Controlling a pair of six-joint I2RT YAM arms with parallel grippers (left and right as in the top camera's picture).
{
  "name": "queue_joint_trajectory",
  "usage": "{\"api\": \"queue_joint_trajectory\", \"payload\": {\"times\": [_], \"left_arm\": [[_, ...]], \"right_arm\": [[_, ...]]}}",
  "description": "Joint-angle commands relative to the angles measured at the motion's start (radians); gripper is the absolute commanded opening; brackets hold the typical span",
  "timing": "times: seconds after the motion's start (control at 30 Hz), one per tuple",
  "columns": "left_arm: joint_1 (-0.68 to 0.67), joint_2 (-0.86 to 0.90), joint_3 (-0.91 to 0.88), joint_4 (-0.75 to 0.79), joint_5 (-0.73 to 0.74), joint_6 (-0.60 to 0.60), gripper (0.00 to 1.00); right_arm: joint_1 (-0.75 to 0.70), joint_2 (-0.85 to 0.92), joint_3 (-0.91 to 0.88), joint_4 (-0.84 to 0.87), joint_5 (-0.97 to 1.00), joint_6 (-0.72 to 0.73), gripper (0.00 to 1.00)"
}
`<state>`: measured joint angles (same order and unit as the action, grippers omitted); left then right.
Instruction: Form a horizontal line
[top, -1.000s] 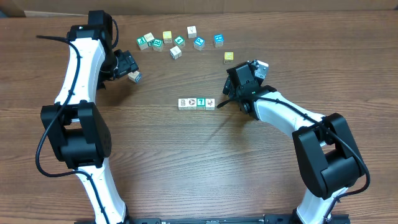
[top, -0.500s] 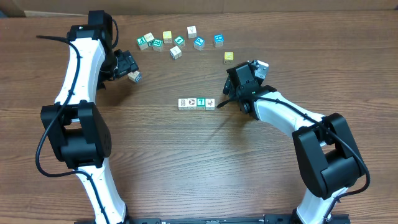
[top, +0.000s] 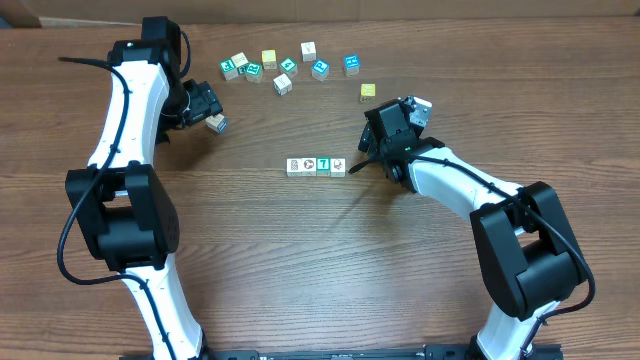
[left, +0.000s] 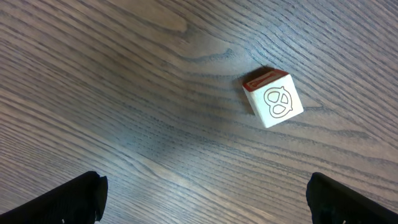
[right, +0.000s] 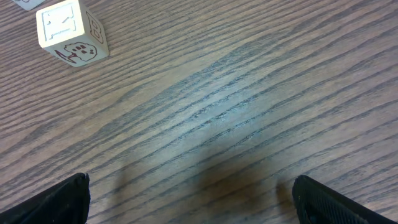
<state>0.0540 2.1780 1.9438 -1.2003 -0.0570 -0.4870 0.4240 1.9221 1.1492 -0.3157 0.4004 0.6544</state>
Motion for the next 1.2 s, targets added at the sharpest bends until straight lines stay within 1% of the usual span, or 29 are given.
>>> {"api": "queue_joint_trajectory", "payload": {"times": [0.0,0.93,1.07,1.17], "left_arm": [[-0.009,0.010,0.015,0.001,-0.005,0.009,1.00],[-0.009,0.010,0.015,0.001,-0.005,0.009,1.00],[-0.005,-0.030,0.015,0.000,-0.005,0.009,1.00],[-0.006,-0.109,0.015,0.001,-0.005,0.009,1.00]], "right_arm": [[-0.008,0.005,0.002,0.001,0.018,0.000,1.00],[-0.008,0.005,0.002,0.000,0.018,0.000,1.00],[-0.007,0.005,0.002,0.000,0.018,0.000,1.00],[-0.007,0.005,0.002,0.001,0.018,0.000,1.00]]}}
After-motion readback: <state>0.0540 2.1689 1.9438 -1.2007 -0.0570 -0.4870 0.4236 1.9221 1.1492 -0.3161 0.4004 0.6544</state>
